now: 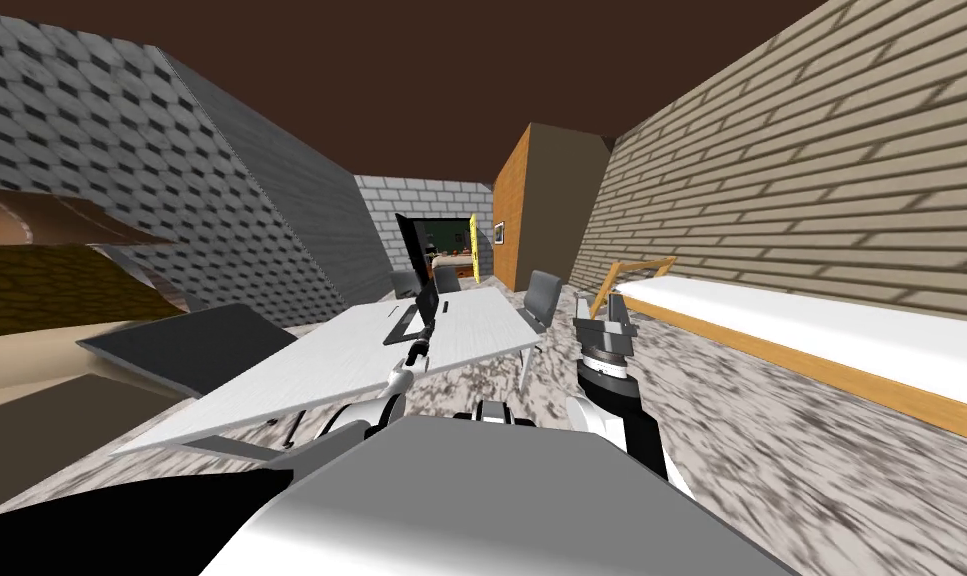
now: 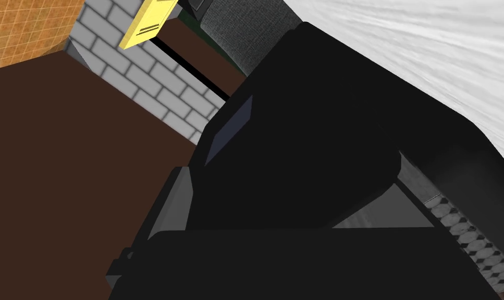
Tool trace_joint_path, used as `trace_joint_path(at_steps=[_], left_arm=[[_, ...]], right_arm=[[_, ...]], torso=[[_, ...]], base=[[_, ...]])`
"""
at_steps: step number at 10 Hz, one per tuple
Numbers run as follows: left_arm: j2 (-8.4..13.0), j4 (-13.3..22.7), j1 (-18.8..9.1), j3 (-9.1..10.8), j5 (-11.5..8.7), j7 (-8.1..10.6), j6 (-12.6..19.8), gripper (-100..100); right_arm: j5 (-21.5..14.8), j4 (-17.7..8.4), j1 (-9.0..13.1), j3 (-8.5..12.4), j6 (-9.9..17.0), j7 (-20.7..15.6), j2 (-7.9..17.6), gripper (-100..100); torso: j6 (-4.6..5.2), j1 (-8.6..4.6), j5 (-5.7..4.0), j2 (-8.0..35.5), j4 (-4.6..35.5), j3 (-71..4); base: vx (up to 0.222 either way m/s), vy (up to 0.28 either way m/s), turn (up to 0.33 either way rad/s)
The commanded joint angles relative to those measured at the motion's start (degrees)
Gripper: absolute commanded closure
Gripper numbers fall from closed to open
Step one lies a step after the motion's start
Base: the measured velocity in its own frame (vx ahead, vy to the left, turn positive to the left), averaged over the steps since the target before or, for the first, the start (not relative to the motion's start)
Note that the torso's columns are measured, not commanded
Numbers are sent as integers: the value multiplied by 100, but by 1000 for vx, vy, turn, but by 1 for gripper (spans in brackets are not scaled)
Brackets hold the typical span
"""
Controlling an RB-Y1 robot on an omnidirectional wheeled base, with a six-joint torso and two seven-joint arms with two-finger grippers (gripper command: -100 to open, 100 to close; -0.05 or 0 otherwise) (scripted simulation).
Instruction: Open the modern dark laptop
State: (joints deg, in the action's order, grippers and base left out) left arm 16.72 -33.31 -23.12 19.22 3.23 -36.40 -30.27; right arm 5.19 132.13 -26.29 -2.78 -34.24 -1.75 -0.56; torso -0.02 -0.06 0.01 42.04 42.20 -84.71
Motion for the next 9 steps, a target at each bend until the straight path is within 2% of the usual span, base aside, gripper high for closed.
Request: trace_joint_path(at_steps=[1, 3, 4, 5, 9], left_arm=[[11, -161, 80, -257, 83, 215, 16, 100], [57, -261, 151, -615, 194, 506, -46, 100], [57, -261, 151, -615, 194, 506, -46, 100], [80, -311, 187, -793, 249, 651, -77, 100], [171, -511, 329, -1469, 470, 1234, -201, 100]], right_arm=[[0, 1, -2, 0, -1, 0, -1, 0], [0, 1, -3, 0, -1, 0, -1, 0], [0, 1, -3, 0, -1, 0, -1, 0], [0, 1, -1, 0, -1, 0, 0, 0], [0, 1, -2, 0, -1, 0, -1, 0]], torso=[[-7, -11, -5, -13, -5, -9], [-18, 30, 22, -9, -14, -6], [-9, 37, 23, 2, -16, -1], [25, 42, 31, 7, -16, 5], [6, -10, 7, 32, -7, 16]], base=[[66, -69, 304], [117, -97, 406], [68, -55, 103], [56, -39, 152], [89, -84, 316]])
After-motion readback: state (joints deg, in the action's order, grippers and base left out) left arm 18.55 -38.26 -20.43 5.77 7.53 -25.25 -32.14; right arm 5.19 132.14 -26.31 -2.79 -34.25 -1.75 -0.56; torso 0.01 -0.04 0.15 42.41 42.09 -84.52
